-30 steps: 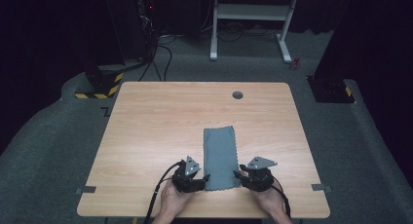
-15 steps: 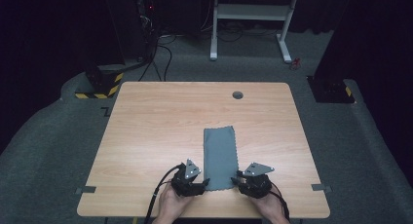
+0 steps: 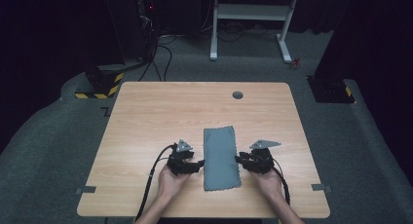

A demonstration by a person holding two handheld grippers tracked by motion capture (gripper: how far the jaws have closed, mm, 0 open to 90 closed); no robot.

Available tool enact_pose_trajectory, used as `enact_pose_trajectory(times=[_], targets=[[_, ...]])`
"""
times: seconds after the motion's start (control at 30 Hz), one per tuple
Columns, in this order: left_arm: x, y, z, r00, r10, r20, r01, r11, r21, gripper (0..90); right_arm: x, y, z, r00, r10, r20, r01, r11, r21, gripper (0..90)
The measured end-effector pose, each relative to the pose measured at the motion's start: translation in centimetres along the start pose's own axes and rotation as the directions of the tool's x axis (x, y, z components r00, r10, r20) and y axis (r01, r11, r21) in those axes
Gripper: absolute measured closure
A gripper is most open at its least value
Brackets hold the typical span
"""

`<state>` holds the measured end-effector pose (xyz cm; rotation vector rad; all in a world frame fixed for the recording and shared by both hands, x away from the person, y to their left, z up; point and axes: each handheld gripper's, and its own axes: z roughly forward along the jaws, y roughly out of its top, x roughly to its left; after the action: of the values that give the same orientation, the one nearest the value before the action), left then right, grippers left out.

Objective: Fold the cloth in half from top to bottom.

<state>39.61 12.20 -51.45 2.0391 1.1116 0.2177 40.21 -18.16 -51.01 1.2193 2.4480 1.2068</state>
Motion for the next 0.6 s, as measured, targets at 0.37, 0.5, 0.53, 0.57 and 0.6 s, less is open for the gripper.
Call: enact_pose_trajectory(times=[0.37,0.5,0.53,0.57,0.6], targets=[[2.8,4.5,1.5,0.9988,-0.048,-0.006,0.047,0.9986,-0.024,41.5,-3.2,3.5,1.8,0.9896,0.144,-0.008,-0.144,0.990,-0.010,62.1],[3.4,5.5,2.7,0.9989,-0.029,-0.036,0.029,0.9996,0.003,39.6,-3.9,4.0,3.0,0.9883,0.148,0.036,-0.148,0.989,0.001,63.4],[3.5,5.7,3.0,0.9987,-0.032,-0.039,0.033,0.9995,0.003,40.0,-4.0,4.0,3.2,0.9873,0.153,0.041,-0.154,0.988,0.004,63.6],[3.5,5.9,3.3,0.9984,-0.032,-0.047,0.032,0.9994,0.009,41.0,-4.2,4.1,3.6,0.9858,0.161,0.047,-0.162,0.987,0.018,64.1],[3.6,6.1,3.6,0.9982,-0.030,-0.052,0.030,0.9994,0.014,41.1,-4.3,4.3,3.8,0.9859,0.159,0.052,-0.160,0.987,0.018,64.3]])
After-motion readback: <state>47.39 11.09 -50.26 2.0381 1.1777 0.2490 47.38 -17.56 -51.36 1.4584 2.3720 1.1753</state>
